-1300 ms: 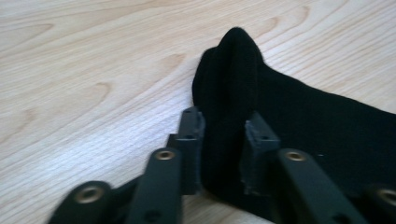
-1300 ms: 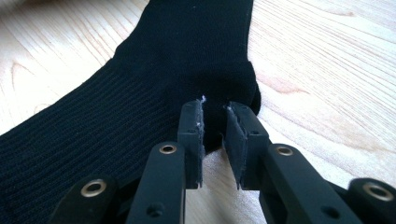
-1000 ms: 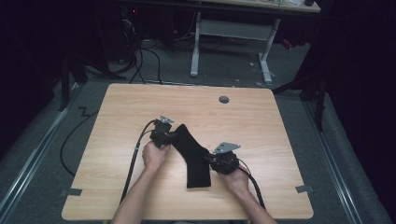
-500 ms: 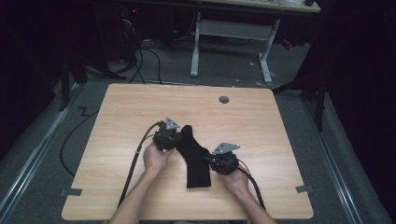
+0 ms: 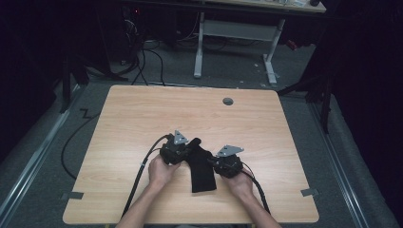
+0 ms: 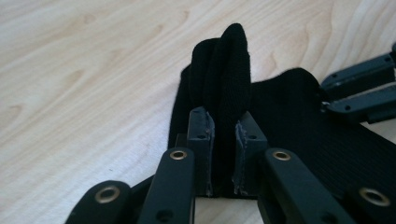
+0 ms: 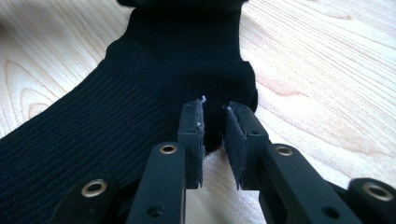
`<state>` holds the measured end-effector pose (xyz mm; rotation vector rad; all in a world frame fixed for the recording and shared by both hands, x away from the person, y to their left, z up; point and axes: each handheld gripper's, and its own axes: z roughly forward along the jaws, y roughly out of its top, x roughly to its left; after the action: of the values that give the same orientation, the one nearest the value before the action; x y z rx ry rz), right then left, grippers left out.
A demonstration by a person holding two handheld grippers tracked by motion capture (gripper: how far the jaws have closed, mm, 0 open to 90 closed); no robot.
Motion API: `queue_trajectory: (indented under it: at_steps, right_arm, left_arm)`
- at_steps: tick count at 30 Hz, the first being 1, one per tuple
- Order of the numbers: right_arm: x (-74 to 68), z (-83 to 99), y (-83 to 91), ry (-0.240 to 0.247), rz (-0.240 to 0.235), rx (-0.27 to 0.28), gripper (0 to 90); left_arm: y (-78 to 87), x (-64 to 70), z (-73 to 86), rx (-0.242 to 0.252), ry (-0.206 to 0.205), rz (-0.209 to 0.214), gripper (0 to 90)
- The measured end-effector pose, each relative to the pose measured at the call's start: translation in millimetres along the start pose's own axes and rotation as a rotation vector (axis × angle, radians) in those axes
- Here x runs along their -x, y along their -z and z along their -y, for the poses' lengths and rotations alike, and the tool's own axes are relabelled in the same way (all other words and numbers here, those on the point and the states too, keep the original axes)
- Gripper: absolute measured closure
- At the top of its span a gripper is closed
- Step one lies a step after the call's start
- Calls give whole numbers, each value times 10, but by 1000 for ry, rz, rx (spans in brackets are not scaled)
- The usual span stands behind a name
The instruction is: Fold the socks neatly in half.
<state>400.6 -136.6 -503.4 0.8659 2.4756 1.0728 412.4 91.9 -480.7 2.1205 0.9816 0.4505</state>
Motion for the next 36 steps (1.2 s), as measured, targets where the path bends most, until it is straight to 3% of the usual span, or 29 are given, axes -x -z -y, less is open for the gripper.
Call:
queue_trajectory:
  at_steps: [6, 12, 15, 21, 26, 29, 32, 36]
  right_arm:
    - [-4, -6, -1, 3, 3, -2, 761]
    - [6, -18, 5, -7, 0, -11, 730]
    - [5, -43, 50, -9, -6, 1, 773]
    - [26, -127, 155, -14, -28, 43, 884]
    - [41, -259, 186, -11, -35, 65, 885]
    - [42, -374, 163, -14, -37, 79, 882]
    - [39, -471, 99, -21, -33, 69, 872]
    - [34, -560, 3, -28, -33, 63, 858]
  left_arm:
    - [-90, 33, 63, -43, -5, 32, 714]
    - [-45, 64, 51, -32, 0, 53, 590]
    - [29, 75, 44, -8, 18, 83, 564]
    - [150, 72, 17, 34, 43, 94, 599]
    - [207, 28, -22, 65, 78, 78, 669]
    - [211, -12, -51, 88, 120, 69, 688]
    - [177, -34, -54, 72, 140, 61, 696]
    - [111, -8, -25, 37, 135, 73, 693]
